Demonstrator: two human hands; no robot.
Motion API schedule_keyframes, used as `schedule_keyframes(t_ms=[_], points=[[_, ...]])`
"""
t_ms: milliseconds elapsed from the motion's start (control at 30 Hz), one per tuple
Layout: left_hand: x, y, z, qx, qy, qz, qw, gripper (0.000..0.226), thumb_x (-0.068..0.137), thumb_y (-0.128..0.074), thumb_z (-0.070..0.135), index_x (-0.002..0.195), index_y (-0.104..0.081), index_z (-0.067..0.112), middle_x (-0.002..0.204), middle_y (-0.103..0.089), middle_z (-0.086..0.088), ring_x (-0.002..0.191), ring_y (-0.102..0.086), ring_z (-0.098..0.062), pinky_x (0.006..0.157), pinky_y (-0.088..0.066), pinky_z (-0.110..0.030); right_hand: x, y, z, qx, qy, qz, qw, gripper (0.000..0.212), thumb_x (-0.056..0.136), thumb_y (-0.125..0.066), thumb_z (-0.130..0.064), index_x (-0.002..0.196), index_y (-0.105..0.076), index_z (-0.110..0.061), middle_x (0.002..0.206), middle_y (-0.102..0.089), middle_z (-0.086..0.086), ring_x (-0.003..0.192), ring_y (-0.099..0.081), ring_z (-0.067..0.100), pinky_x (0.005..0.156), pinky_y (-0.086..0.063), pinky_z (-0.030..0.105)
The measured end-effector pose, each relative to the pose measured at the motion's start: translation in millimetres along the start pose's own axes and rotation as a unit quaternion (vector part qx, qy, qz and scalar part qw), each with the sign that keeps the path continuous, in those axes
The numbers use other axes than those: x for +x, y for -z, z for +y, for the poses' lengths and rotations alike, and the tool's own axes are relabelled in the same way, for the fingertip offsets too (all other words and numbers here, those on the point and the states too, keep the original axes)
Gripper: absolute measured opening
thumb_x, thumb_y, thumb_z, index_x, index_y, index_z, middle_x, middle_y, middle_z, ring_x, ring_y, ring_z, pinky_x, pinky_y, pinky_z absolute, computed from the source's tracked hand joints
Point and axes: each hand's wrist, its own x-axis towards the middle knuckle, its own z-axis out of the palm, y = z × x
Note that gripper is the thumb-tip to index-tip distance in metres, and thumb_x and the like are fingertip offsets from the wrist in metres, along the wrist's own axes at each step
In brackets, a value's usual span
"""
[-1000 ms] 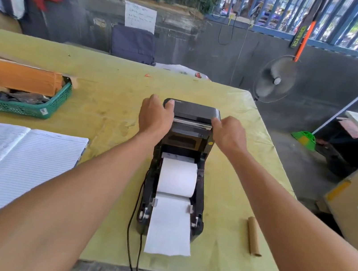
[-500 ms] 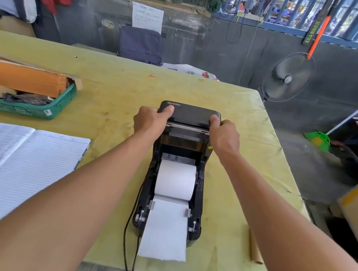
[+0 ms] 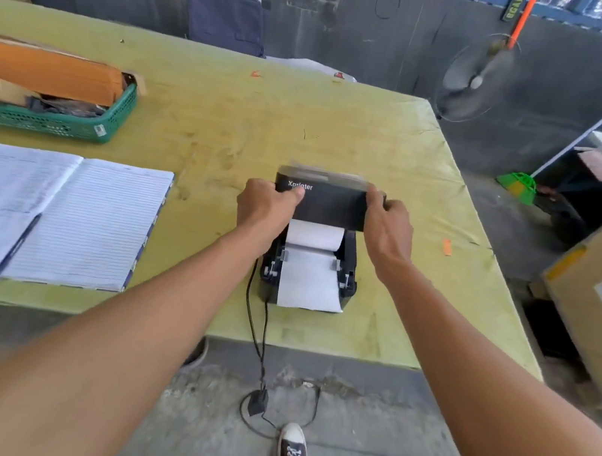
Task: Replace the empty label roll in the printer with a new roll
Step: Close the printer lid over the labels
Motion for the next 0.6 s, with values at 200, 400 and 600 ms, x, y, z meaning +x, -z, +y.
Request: schedule_keyframes(t_ms=[200, 400, 600], points=[[-35.8, 1.2, -29.6, 0.010, 0.051, -0.009, 0.999, 0.054, 0.090, -0.056, 0.051, 0.054, -0.036, 0.015, 0.055, -0.043, 0.002, 0.045, -0.038, -0.016, 0.037, -0.022, -0.022, -33.5, 4.0, 25.8, -0.013, -0.053, -0.021, 0.998, 0.063, 0.097, -0.034, -0.062, 0.103, -0.057, -0.004, 0.099, -0.059, 0.010, 0.083, -0.053, 0.028, 0.063, -0.036, 0.037], [-46.3, -2.8, -50.7, 0.046, 0.084, -0.019, 0.995, 0.045, 0.098, -0.043, 0.044, 0.072, -0.052, 0.008, 0.066, -0.048, -0.001, 0.055, -0.044, -0.018, 0.047, -0.028, -0.030, -49.5, -0.7, 53.3, -0.022, -0.068, -0.036, 0.997, 0.056, 0.101, -0.032, -0.055, 0.103, -0.057, -0.005, 0.103, -0.061, 0.013, 0.089, -0.056, 0.031, 0.072, -0.039, 0.036], [-42.3, -4.8, -63.7, 0.062, 0.073, 0.002, 0.995, 0.049, 0.096, -0.053, 0.027, 0.053, -0.033, 0.015, 0.054, -0.040, 0.001, 0.044, -0.033, -0.016, 0.043, -0.020, -0.027, -45.0, -4.3, 64.9, -0.039, -0.066, -0.020, 0.997, 0.038, 0.101, -0.045, -0.040, 0.105, -0.059, -0.005, 0.105, -0.065, 0.015, 0.093, -0.058, 0.034, 0.078, -0.044, 0.036]])
